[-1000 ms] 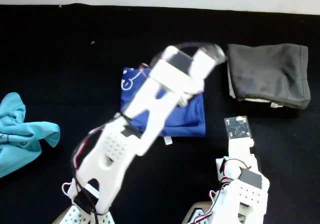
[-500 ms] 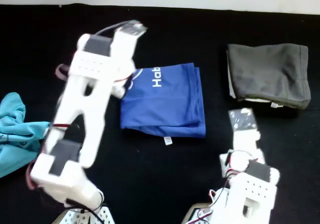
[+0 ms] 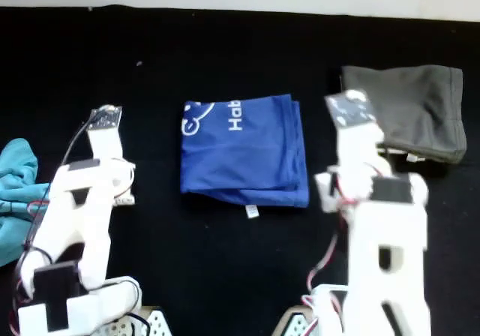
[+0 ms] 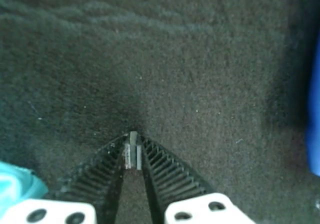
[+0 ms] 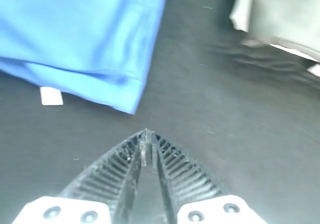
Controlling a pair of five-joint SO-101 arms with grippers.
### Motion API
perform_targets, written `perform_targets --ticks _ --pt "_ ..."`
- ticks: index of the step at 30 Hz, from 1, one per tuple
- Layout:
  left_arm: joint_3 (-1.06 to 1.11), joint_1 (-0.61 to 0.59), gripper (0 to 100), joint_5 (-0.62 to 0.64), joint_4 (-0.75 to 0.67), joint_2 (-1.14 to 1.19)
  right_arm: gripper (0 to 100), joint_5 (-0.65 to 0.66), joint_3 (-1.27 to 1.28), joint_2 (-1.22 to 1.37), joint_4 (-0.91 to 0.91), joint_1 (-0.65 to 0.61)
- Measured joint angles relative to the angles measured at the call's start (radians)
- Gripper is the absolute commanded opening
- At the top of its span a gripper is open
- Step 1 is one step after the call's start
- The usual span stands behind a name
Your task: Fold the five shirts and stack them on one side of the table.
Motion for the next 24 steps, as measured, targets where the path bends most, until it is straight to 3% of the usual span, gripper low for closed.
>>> perform_targets --ticks 8,18,24 --pt "0.014 0.0 1 0.0 -0.028 -0.003 0.9 -0.124 -0.203 0.434 0.0 -0.204" --pt "0.014 0.0 1 0.0 -0.031 -0.003 1.4 -0.146 -0.242 0.663 -0.003 -0.21" --pt "0.014 0.0 1 0.0 -0.031 -0.003 14.6 -0.146 -0.344 0.666 -0.003 -0.212"
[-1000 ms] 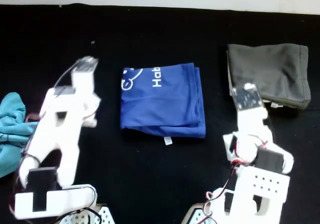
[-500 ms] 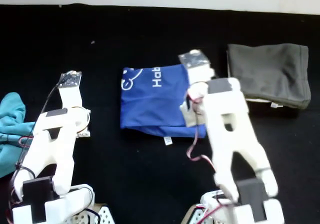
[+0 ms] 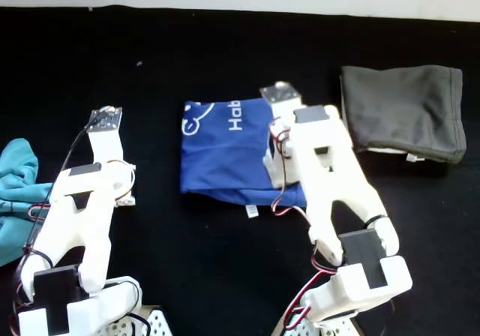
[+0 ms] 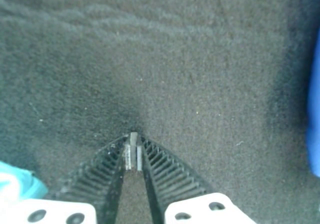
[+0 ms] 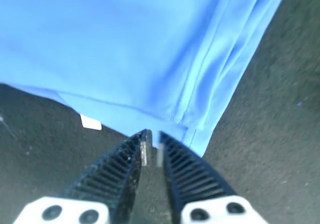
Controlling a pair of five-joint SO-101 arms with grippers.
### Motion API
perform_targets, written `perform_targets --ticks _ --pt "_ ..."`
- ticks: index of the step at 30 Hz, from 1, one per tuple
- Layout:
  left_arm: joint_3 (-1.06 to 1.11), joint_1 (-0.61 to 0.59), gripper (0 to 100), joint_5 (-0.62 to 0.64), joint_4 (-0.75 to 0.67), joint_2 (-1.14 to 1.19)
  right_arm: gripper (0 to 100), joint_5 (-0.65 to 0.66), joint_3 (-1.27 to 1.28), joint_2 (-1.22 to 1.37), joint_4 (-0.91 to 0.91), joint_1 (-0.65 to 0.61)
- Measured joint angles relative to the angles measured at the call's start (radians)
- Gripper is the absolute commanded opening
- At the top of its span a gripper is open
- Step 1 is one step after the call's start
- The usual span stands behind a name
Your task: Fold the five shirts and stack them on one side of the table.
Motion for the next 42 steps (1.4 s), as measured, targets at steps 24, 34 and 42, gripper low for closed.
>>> perform_targets --ticks 24,34,42 --pt "0.0 0.0 1 0.0 0.0 0.0 12.3 0.0 0.06 0.008 -0.11 0.009" --pt "0.0 0.0 1 0.0 0.0 0.0 17.3 0.0 0.064 0.008 -0.11 0.009" --pt "0.0 0.0 1 0.0 0.0 0.0 12.3 0.0 0.064 0.008 -0.117 0.009"
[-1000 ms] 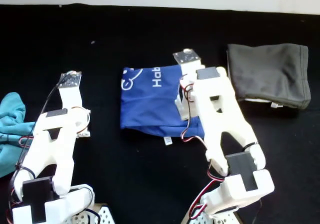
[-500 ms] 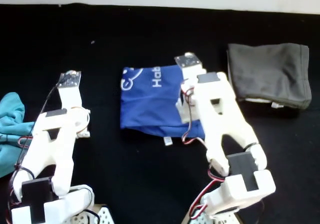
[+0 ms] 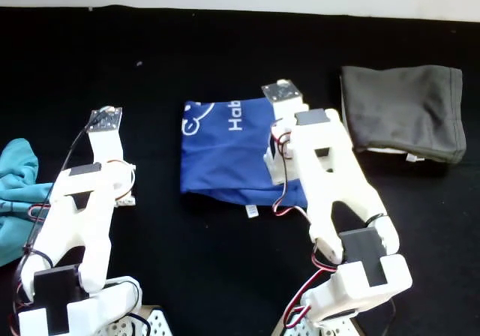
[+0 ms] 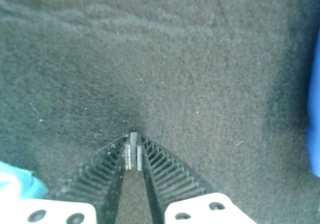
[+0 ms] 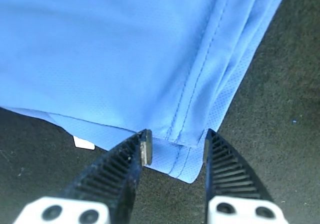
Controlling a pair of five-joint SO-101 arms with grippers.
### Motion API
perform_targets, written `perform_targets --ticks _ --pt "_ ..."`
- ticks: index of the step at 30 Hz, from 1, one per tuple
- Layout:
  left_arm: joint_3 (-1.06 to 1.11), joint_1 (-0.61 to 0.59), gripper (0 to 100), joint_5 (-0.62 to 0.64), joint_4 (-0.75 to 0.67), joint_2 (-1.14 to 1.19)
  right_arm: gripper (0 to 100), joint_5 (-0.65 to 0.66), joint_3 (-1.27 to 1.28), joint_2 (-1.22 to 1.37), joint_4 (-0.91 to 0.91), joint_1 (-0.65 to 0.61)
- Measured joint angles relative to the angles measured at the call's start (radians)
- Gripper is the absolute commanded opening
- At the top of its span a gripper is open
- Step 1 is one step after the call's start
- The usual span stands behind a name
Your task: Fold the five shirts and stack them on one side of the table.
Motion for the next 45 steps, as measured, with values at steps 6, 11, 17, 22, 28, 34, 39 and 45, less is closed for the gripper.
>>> perform_targets --ticks 6,11,17,22,28,34,39,45 --pt "0.0 0.0 1 0.0 0.0 0.0 11.2 0.0 0.028 0.038 -0.055 0.002" --pt "0.0 0.0 1 0.0 0.0 0.0 11.1 0.0 0.029 0.126 -0.066 0.003" --pt "0.0 0.0 1 0.0 0.0 0.0 10.8 0.0 0.028 0.14 -0.075 0.005" --pt "0.0 0.0 1 0.0 0.0 0.0 10.8 0.0 -0.02 0.146 -0.049 0.008" --pt "0.0 0.0 1 0.0 0.0 0.0 5.1 -0.002 -0.147 0.147 0.063 0.029" --pt "0.0 0.0 1 0.0 0.0 0.0 0.7 -0.002 -0.164 0.147 0.097 0.029" --pt "0.0 0.0 1 0.0 0.0 0.0 0.6 -0.002 -0.164 0.147 0.098 0.031" --pt "0.0 0.0 1 0.0 0.0 0.0 0.6 -0.002 -0.178 0.121 0.149 0.054"
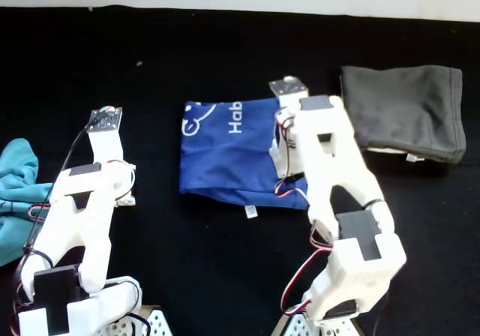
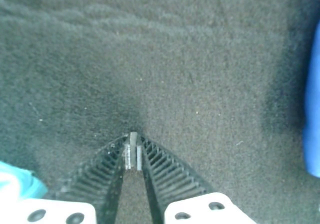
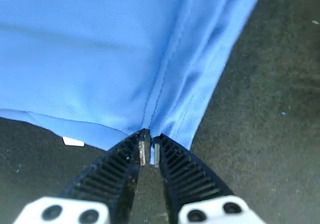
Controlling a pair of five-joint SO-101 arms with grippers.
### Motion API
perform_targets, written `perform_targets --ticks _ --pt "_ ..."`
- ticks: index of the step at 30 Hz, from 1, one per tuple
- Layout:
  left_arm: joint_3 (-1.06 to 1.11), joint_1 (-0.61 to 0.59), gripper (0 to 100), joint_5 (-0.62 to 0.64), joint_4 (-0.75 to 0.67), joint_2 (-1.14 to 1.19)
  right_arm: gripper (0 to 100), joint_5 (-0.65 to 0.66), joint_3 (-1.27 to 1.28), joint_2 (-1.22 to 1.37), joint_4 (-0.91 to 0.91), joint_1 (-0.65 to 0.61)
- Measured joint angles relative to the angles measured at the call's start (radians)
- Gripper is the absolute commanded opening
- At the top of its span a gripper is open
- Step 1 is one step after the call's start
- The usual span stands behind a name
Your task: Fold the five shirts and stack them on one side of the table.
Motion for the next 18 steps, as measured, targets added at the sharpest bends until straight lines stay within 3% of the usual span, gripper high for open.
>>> perform_targets --ticks 6,18 --pt "0.0 0.0 1 0.0 0.0 0.0 0.6 0.0 0.0 -0.123 0.037 0.044" --pt "0.0 0.0 1 0.0 0.0 0.0 0.6 0.034 0.133 -0.13 0.032 0.054"
